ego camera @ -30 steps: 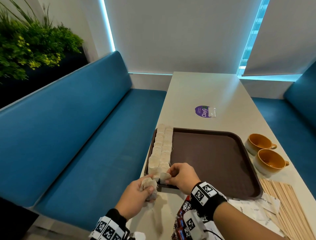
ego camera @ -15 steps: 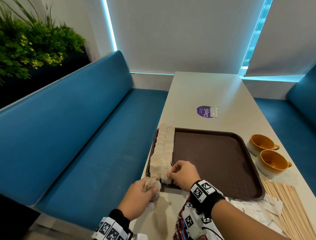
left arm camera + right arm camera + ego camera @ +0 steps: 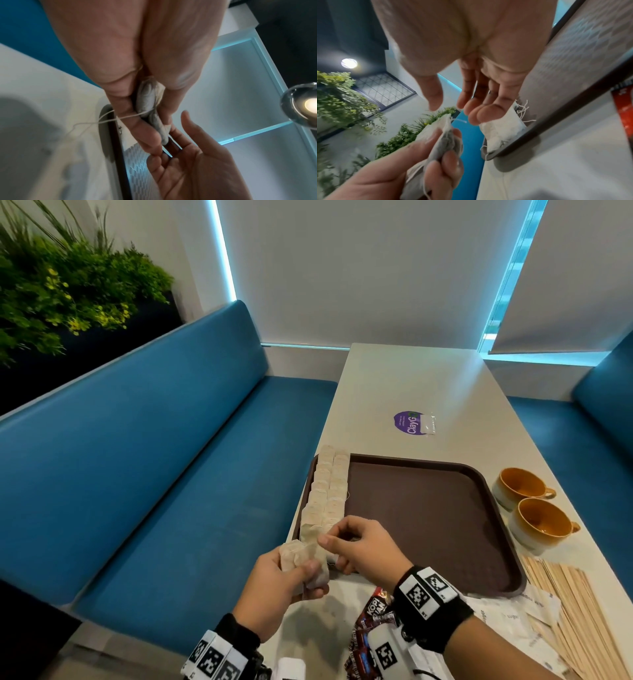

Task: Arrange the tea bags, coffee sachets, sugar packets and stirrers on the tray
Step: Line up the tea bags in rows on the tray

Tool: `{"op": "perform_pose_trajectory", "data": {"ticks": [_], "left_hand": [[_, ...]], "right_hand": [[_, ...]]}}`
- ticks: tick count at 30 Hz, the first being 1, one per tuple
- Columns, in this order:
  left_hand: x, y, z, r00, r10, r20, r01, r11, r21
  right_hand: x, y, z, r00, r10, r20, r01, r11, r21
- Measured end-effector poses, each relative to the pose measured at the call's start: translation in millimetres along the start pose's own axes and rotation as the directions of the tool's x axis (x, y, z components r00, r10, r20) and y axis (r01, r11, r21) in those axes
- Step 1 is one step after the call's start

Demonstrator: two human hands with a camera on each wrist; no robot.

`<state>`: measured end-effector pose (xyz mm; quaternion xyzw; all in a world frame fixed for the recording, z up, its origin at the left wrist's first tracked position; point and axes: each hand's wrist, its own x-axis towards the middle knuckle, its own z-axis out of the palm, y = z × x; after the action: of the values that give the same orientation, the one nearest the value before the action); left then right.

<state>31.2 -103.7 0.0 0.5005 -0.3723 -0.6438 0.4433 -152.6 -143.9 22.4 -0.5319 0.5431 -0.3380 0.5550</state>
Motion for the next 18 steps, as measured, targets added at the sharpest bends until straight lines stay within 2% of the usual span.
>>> {"op": "perform_pose_trajectory", "data": {"ticks": [3, 6, 9, 13, 15, 18], "left_hand": [[-2, 3, 3, 1.0, 0.012, 0.017, -0.012, 1.0, -0.007], [-5, 4, 7, 1.0, 0.025, 0.016, -0.025, 1.0, 0.0], [-6, 3, 8, 1.0, 0.024, -0.002, -0.024, 1.0, 0.0], [-1, -3, 0, 0.997, 0.023, -0.078, -0.026, 0.999, -0.035], [1, -6, -10, 0.991, 0.042, -0.126, -0.04, 0.999, 0.021], [5, -6, -26, 0.986, 0.075, -0.149, -0.05, 0.985, 0.166]], "right_hand": [[-8, -1, -1, 0.996, 0.009, 0.083, -0.012, 0.999, 0.035], [-13, 4, -4, 0.993, 0.026, 0.111, -0.03, 0.999, 0.041], [-16, 7, -6, 0.997, 0.04, 0.065, -0.043, 0.998, 0.037], [-12, 9, -11, 0.994, 0.08, -0.081, -0.062, 0.977, 0.202], [-8, 8, -13, 0.985, 0.106, -0.133, -0.069, 0.964, 0.257], [-1, 3, -12, 0.99, 0.109, -0.092, -0.076, 0.948, 0.308]]}}
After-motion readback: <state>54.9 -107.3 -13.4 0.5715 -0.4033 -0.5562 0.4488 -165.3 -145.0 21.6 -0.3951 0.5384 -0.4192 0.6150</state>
